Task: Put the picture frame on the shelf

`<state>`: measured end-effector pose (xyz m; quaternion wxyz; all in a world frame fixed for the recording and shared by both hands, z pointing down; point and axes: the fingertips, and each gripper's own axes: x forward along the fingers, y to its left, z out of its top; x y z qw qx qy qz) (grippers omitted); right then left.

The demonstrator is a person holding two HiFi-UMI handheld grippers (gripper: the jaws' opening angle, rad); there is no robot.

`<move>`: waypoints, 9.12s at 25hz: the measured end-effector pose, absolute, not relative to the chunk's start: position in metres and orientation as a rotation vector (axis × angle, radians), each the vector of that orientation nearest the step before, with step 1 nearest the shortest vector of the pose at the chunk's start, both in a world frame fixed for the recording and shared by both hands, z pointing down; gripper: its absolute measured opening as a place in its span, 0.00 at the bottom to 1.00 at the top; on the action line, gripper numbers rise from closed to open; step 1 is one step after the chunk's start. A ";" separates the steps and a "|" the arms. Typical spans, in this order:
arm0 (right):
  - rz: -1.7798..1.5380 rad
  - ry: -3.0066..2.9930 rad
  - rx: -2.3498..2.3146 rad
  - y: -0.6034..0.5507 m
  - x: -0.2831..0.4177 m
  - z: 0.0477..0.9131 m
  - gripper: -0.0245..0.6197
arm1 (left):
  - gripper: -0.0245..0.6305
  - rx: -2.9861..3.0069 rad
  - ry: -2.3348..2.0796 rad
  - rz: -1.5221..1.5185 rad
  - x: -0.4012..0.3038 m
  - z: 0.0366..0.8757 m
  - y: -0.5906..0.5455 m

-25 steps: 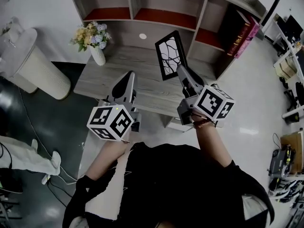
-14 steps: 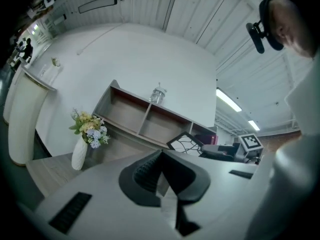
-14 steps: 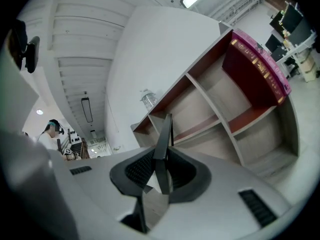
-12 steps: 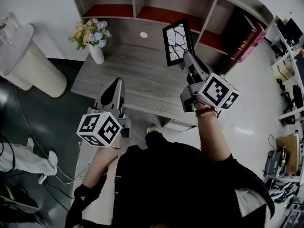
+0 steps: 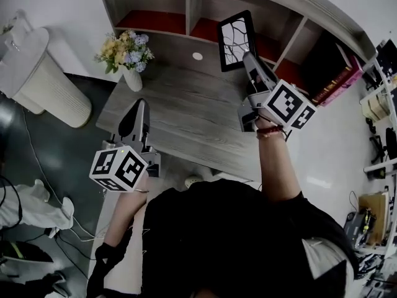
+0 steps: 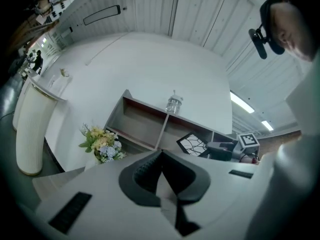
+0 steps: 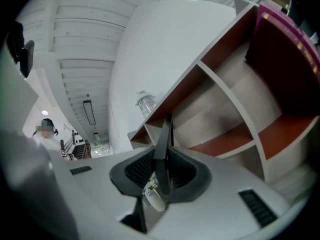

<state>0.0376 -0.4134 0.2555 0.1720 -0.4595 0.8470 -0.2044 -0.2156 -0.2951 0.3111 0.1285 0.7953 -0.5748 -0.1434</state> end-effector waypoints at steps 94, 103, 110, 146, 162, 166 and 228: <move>-0.827 2.042 -1.727 -0.545 -0.010 0.313 0.21 | 0.05 2.090 -1.961 -0.403 -0.301 0.323 -0.307; -0.862 2.091 -1.775 -0.546 -0.012 0.325 0.25 | 0.05 2.087 -1.967 -0.401 -0.300 0.320 -0.305; -0.858 2.100 -1.775 -0.548 -0.015 0.325 0.28 | 0.05 2.077 -1.976 -0.405 -0.301 0.321 -0.304; -0.579 2.365 -1.959 -0.562 -0.021 0.327 0.39 | 0.05 2.041 -1.969 -0.416 -0.308 0.333 -0.306; -0.568 2.381 -1.961 -0.562 -0.022 0.328 0.40 | 0.05 2.040 -1.965 -0.418 -0.306 0.334 -0.306; -0.574 2.387 -1.967 -0.562 -0.022 0.328 0.40 | 0.05 2.044 -1.961 -0.413 -0.305 0.334 -0.306; -0.686 2.529 -1.452 -0.482 -0.024 0.327 0.09 | 0.05 2.083 -1.977 -0.370 -0.281 0.318 -0.275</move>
